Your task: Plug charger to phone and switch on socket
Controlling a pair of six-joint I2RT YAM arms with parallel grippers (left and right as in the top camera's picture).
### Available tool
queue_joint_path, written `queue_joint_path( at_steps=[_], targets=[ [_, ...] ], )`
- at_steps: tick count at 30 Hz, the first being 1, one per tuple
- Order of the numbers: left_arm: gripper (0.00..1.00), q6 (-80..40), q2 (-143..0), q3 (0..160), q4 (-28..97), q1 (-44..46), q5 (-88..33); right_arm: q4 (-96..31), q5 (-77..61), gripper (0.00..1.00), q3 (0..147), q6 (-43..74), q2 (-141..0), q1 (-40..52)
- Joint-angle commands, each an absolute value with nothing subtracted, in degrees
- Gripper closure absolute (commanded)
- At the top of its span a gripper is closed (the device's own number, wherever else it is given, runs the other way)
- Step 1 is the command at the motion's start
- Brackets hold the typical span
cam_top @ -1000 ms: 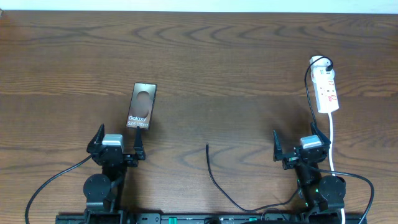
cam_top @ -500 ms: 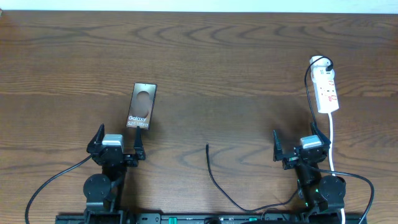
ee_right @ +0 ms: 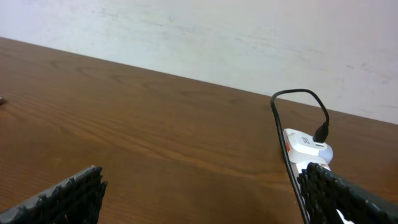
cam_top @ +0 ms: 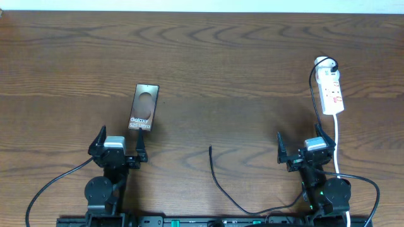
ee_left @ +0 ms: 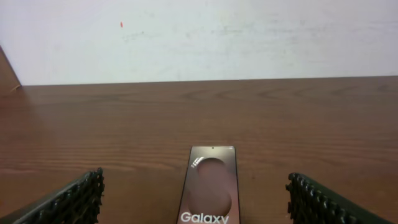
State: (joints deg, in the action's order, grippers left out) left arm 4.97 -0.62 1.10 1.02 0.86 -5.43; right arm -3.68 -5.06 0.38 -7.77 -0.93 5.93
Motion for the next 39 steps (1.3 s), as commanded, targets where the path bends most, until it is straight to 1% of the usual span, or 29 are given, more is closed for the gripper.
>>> queue_joint_path(
  at_steps=[1, 4, 8, 15, 19, 25, 28, 31, 39],
  targets=[
    [0.08, 6.00, -0.34, 0.80, -0.54, 0.99, -5.61, -4.01, -4.62, 0.01, 0.32, -7.14, -0.34, 6.33],
    [0.07, 5.93, -0.58, 2.83, -0.80, 0.99, -5.54, -4.01, -4.62, 0.01, 0.32, -7.14, -0.34, 6.33],
    [0.08, 4.69, -5.19, 10.07, 3.86, 0.99, -5.52, -4.01, -4.62, 0.01, 0.32, -7.16, -0.34, 6.33],
    [0.08, 9.80, -29.17, 37.08, 14.72, 0.95, -5.37, -4.01, -4.62, 0.01, 0.32, -7.14, -0.34, 6.33],
    [0.08, 10.04, -44.42, 55.81, 27.42, 0.78, -5.08, -4.01, -4.62, 0.01, 0.32, -7.14, -0.34, 6.33],
    [0.08, 10.11, -68.07, 85.62, 52.36, 0.56, -5.34, -4.01, -4.62, 0.01, 0.32, -7.16, -0.34, 6.33],
    [0.08, 10.50, -78.22, 97.19, 63.92, 0.56, -6.55, -4.01, -4.62, 0.01, 0.32, -7.14, -0.34, 6.33],
    [0.08, 10.46, -85.34, 102.13, 68.97, 0.58, -7.53, -4.01, -4.62, 0.01, 0.32, -7.14, -0.34, 6.33],
    [0.08, 10.44, -95.72, 102.13, 69.34, 0.58, -7.51, -4.03, -4.62, 0.01, 0.32, -7.14, -0.34, 6.33]
  ],
)
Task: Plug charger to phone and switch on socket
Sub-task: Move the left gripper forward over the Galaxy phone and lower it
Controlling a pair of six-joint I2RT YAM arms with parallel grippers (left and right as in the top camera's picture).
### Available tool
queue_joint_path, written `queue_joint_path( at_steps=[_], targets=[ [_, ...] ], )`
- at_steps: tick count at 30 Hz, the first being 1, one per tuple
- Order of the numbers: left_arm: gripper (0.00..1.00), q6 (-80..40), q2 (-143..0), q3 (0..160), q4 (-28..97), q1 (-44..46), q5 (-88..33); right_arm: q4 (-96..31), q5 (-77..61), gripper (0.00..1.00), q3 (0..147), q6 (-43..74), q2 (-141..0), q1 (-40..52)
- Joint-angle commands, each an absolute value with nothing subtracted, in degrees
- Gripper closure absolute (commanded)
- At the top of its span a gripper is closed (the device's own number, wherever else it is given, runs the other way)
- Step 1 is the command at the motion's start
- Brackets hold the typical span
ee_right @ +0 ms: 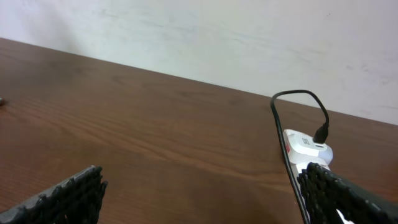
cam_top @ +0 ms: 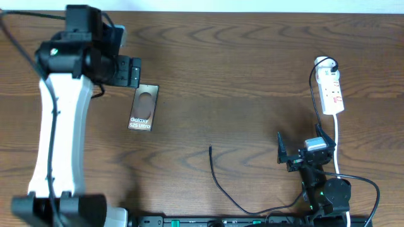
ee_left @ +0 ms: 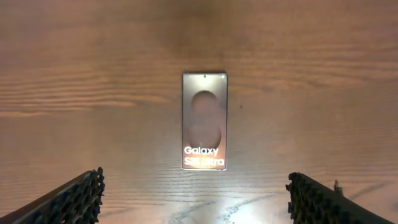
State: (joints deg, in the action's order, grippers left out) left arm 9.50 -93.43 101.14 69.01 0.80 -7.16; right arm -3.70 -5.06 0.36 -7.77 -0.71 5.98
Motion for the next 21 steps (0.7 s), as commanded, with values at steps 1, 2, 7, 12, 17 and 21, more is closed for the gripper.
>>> queue_joint_path(
  at_steps=[1, 2, 7, 12, 17, 21],
  targets=[
    [0.08, 10.44, -96.73, 102.13, 69.36, 0.58, -7.53, -4.01, -4.62, 0.01, 0.32, -7.14, -0.34, 6.33],
    [0.40, 10.46, -97.84, 102.13, 69.45, 0.58, -7.53, -4.03, -4.62, 0.01, 0.32, -7.14, -0.34, 6.33],
    [0.08, 10.46, -101.60, 102.13, 69.58, 0.58, -7.49, -4.03, -4.62, 0.01, 0.32, -7.14, -0.34, 6.33],
    [0.02, 10.46, -103.18, 102.13, 69.56, 0.56, -7.49, -4.03, -4.62, 0.01, 0.32, -7.14, -0.34, 6.33],
    [0.02, 10.46, -103.20, 101.80, 69.23, 0.58, -7.49, -4.01, -4.62, 0.01, 0.32, -7.14, -0.34, 6.33],
    [0.02, 10.46, -103.20, 99.85, 68.38, 0.58, -7.49, -4.01, -4.62, 0.01, 0.32, -7.14, -0.34, 6.33]
  ],
)
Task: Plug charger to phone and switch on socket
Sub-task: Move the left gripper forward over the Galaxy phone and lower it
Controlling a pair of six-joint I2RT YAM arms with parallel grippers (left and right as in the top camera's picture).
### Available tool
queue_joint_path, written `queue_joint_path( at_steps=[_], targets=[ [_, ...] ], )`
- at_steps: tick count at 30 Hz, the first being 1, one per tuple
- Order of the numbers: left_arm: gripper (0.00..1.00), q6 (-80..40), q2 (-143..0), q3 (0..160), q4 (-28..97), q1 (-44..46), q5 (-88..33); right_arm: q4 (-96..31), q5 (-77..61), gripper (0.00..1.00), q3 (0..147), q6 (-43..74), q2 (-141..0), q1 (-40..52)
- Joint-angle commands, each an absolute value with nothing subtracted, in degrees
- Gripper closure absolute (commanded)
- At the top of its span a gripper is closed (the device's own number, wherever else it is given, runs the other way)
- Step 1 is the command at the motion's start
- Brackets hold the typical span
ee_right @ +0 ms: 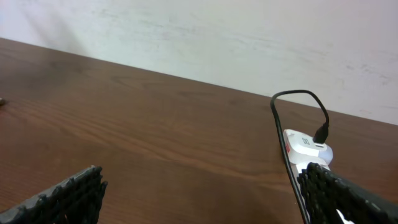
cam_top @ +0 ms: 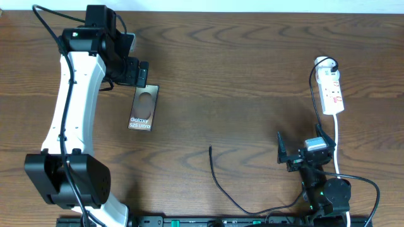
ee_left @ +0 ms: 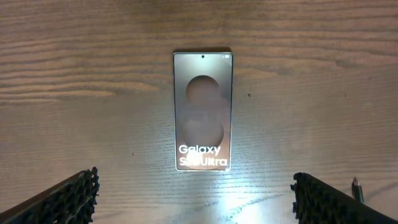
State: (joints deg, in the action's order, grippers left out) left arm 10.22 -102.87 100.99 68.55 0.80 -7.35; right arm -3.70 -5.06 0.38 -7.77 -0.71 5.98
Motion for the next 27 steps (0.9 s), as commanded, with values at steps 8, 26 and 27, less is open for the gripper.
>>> queue_joint_path(
  at_steps=[8, 26, 27],
  targets=[
    [0.02, 9.37, -103.20, 91.59, 63.72, 0.58, -7.49, -4.01, -4.62, 0.01, 0.32, -7.14, -0.34, 6.33],
    [0.02, 3.42, -103.42, 73.14, 44.31, 0.58, -7.62, -4.01, -4.62, 0.01, 0.32, -7.14, -0.34, 6.33],
    [0.02, 2.87, -103.42, 72.53, 43.22, 0.62, -8.14, -4.03, -4.62, 0.01, 0.32, -7.16, -0.34, 6.33]
  ],
)
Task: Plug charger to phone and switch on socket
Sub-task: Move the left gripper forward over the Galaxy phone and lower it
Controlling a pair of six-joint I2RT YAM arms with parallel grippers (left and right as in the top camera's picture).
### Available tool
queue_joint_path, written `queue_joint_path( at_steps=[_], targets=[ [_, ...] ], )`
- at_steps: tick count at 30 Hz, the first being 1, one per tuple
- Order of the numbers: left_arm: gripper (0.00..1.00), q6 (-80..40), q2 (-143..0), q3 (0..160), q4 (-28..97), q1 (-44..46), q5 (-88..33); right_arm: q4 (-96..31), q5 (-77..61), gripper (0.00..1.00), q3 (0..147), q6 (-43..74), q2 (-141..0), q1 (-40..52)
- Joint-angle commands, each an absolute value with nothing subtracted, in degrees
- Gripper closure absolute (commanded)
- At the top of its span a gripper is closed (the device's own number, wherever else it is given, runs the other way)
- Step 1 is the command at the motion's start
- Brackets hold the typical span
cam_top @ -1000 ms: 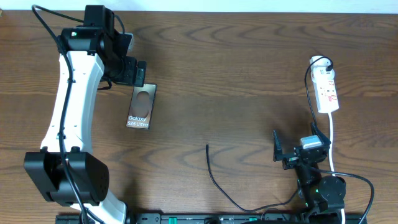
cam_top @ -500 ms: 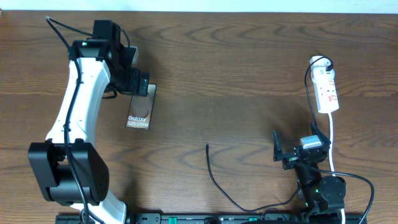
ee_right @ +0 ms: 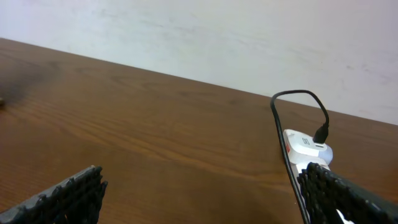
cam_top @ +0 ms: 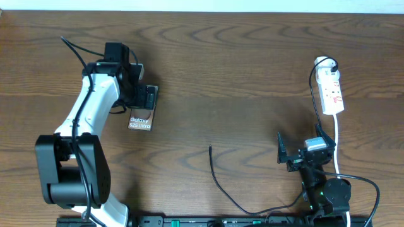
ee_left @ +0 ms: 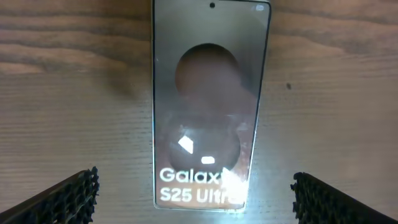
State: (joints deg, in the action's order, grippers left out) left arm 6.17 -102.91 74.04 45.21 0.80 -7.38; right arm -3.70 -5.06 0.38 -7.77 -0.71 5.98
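The phone (cam_top: 140,120) lies face up on the wooden table at the left, its screen reading "Galaxy S25 Ultra". It nearly fills the left wrist view, where the phone (ee_left: 210,99) lies lengthwise between the fingers. My left gripper (cam_top: 147,98) hangs low over its far half, open, with one finger to each side. The black charger cable's free tip (cam_top: 210,149) lies at the table's middle front. At the right, the white socket strip (cam_top: 332,93) holds the charger adaptor (ee_right: 309,147). My right gripper (cam_top: 302,145) rests open at the front right.
The black cable (cam_top: 226,192) runs from its tip toward the front edge. Another stretch of cable (ee_right: 300,94) loops up from the adaptor. A white cord (cam_top: 338,142) runs from the strip past my right arm. A white wall (ee_right: 199,31) stands behind the table.
My left gripper has come down closer to the phone and shifted over its far half. The phone now fills the left wrist view. The right arm, the cable and the strip have not moved.
Both arms rested open at the front edge, the phone just beyond my left gripper. Then the left arm stood raised past the phone's far end, looking down on it. It was lower at the following moment, and now hangs close over the phone, still open.
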Motion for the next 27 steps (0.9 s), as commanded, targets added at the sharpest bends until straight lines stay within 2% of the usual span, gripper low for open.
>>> queue_joint_path(
  at_steps=[1, 9, 14, 27],
  targets=[
    [0.02, 2.90, -103.44, 72.12, 42.54, 0.62, -8.58, -4.01, -4.62, 0.01, 0.32, -7.14, -0.34, 6.33],
    [0.02, 3.27, -104.49, 71.46, 40.97, 0.64, -8.54, -4.01, -4.62, 0.01, 0.32, -7.14, -0.34, 6.33],
    [0.02, 8.51, -106.76, 71.46, 39.22, 0.69, -8.01, -4.01, -4.62, 0.01, 0.32, -7.14, -0.34, 6.33],
    [0.02, 8.56, -109.62, 71.48, 36.77, 0.69, -6.81, -4.01, -4.62, 0.01, 0.32, -7.14, -0.34, 6.33]
  ],
)
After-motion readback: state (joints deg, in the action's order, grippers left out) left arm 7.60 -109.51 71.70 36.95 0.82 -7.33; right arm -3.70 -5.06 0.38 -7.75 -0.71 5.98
